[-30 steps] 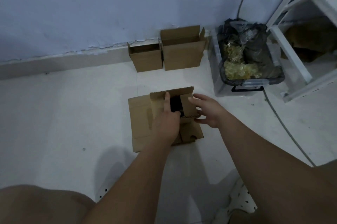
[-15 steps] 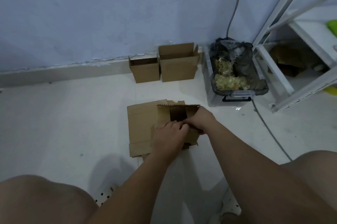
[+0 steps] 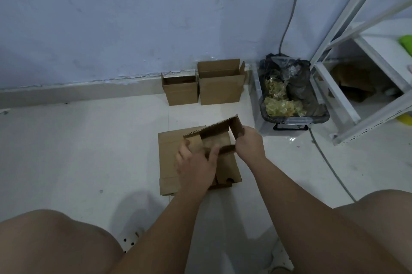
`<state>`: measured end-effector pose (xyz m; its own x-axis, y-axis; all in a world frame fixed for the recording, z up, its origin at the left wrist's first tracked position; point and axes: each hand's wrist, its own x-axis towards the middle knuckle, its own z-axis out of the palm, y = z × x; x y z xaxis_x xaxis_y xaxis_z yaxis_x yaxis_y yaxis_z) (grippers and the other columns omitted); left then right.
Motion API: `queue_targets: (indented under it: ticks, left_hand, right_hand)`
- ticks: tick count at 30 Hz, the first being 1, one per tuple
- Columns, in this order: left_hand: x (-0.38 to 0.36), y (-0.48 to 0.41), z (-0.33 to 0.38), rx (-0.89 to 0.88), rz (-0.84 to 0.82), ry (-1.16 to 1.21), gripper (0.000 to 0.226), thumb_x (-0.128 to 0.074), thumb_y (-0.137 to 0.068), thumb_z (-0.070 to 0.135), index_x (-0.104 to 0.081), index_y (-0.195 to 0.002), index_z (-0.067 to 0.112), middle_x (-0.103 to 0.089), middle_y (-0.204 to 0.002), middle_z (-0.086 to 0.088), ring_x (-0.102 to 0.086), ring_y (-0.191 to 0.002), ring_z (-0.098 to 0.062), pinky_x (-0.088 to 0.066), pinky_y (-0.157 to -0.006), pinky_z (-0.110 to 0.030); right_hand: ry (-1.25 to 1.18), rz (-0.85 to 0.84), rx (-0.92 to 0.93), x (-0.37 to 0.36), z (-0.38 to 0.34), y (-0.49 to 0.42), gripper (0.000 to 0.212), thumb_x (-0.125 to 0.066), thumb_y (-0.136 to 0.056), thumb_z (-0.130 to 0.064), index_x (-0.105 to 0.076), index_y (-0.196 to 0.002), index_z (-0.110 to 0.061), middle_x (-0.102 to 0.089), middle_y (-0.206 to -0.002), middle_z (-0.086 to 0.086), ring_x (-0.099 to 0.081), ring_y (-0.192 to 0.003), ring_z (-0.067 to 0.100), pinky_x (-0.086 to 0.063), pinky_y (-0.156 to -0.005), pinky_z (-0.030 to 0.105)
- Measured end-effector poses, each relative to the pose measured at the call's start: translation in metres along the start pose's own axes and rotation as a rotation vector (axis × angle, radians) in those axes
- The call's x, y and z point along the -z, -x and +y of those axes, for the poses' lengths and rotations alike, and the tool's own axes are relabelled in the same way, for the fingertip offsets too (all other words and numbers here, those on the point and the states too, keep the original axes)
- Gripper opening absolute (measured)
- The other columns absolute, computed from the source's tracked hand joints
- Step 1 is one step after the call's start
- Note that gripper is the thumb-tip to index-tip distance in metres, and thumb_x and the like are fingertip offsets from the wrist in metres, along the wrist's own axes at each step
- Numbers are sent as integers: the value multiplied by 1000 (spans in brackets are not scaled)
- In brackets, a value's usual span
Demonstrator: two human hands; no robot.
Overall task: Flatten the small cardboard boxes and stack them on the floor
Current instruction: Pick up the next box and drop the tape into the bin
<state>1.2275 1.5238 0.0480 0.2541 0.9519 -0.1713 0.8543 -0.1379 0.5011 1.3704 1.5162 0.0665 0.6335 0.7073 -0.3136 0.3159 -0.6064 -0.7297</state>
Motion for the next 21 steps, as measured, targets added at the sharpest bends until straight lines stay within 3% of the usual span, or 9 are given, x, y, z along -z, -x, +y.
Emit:
queue_targets:
  ticks: [3, 6, 12, 16, 18, 21]
  left_hand:
    - [5, -7, 2, 63, -62, 128, 51, -35, -93, 57, -60, -123, 23, 1, -155, -14, -34, -133, -33, -33, -106, -39]
    - [8, -12, 3, 119, -16, 186, 37, -50, -94, 40, -51, -126, 22, -4, -154, -21, -42, -128, -33, -39, -100, -32]
    - [13, -18, -5, 59, 45, 151, 33, -55, -93, 30, -51, -122, 14, -48, -128, -17, -55, -105, -28, -38, -78, -24]
    - [17, -21, -6, -34, 119, 135, 47, -58, -91, 20, -40, -134, 18, -46, -130, -18, -57, -93, -23, -45, -75, -24]
    - [17, -23, -7, -57, 163, 155, 44, -55, -89, 11, -38, -129, 14, -49, -120, -16, -47, -77, -14, -38, -60, -17]
    - [16, -22, -5, -76, 281, 286, 43, -50, -84, -4, -39, -124, 9, -47, -97, 1, -44, -76, -14, -35, -57, -18]
  right_hand:
    - [-32, 15, 89, -4, -4, 5, 26, -39, -96, -3, -63, -102, -9, -59, -89, 3, -54, -79, 17, -35, -55, 16]
    - [-35, 30, 167, -7, -4, 10, 36, -38, -100, -9, -56, -131, -12, -64, -110, 7, -57, -100, 22, -40, -77, 19]
    - [-143, 20, 217, -7, -3, 10, 37, -39, -100, -9, -57, -132, -15, -63, -114, 3, -55, -105, 17, -36, -81, 21]
    - [-222, 22, 204, -7, -5, 9, 35, -40, -100, -10, -59, -129, -12, -63, -116, 6, -56, -108, 21, -37, -82, 23]
    - [-254, 42, 185, -7, -5, 8, 35, -39, -101, -10, -59, -130, -13, -63, -117, 7, -55, -110, 22, -40, -86, 25]
    - [-396, 62, 78, -5, -4, 6, 35, -37, -101, -12, -61, -126, -21, -63, -118, 7, -56, -111, 25, -47, -96, 37]
